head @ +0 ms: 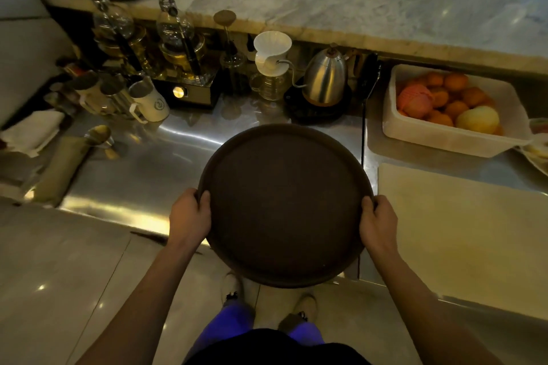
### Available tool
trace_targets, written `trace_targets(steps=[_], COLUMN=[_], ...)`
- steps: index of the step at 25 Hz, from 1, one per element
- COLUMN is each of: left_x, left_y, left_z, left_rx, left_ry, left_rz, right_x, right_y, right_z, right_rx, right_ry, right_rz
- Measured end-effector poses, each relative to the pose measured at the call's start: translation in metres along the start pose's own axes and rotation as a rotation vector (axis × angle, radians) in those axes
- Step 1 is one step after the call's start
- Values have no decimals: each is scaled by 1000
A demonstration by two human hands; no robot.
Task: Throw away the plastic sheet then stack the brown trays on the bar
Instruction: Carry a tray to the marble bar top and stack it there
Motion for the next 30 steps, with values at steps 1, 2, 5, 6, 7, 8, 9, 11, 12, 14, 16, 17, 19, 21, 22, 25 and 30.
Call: trace_targets(steps=[1,2,5,6,7,8,9,11,12,14,16,17,19,21,22,25,30], left_x=[1,2,-4,-7,-12,-17,-22,-32,-40,-50,-58,-62,-71,-82,-89,-113,-159], left_y=[-13,-27,-70,-87,-102,-119,-136,-176,-198,-237,-272,-285,-309,-329,-337,-355,-373], left_z=[-1,-5,-13,-18,-24,-31,-36,-49,-57,-71,-80,-84,-89,-90,-88,-76,-45], left_rx=[3,11,68,84,97,108,118,144,155,148,138,146,172,192,198,207,216], left_ry=[-4,-10,10,16,19,24,31,41,48,48,49,53,50,58,69,94,124], left_rz=[21,32,67,81,90,97,107,136,162,206,240,256,293,323,332,351,402], right_x=[2,6,23,31,37,46,53,68,74,86,97,101,105,100,94,67,16], right_y=[1,3,10,16,22,29,35,51,62,79,91,96,103,114,118,131,148], right_z=[-11,-23,-60,-76,-90,-106,-122,-159,-181,-221,-258,-275,-308,-339,-353,-389,-440], right_rx=[-2,-2,11,4,-8,-19,-17,-33,-51,-75,-99,-102,-106,-125,-130,-112,-175], right_ry=[-26,-53,-117,-136,-146,-153,-157,-175,-190,-231,-283,-304,-331,-370,-398,-463,-494], right_rz=[0,-1,19,30,37,44,48,39,34,26,14,4,-19,-36,-37,-41,-77])
Point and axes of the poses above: each hand's wrist, its own x-axis away from the middle knuckle, its own y-axis out of the palm, z = x × y, the point moved 6 cm from there along -x, towards the middle knuckle, and after that the axes turned 1 degree about -z, right-handed, at the moved point
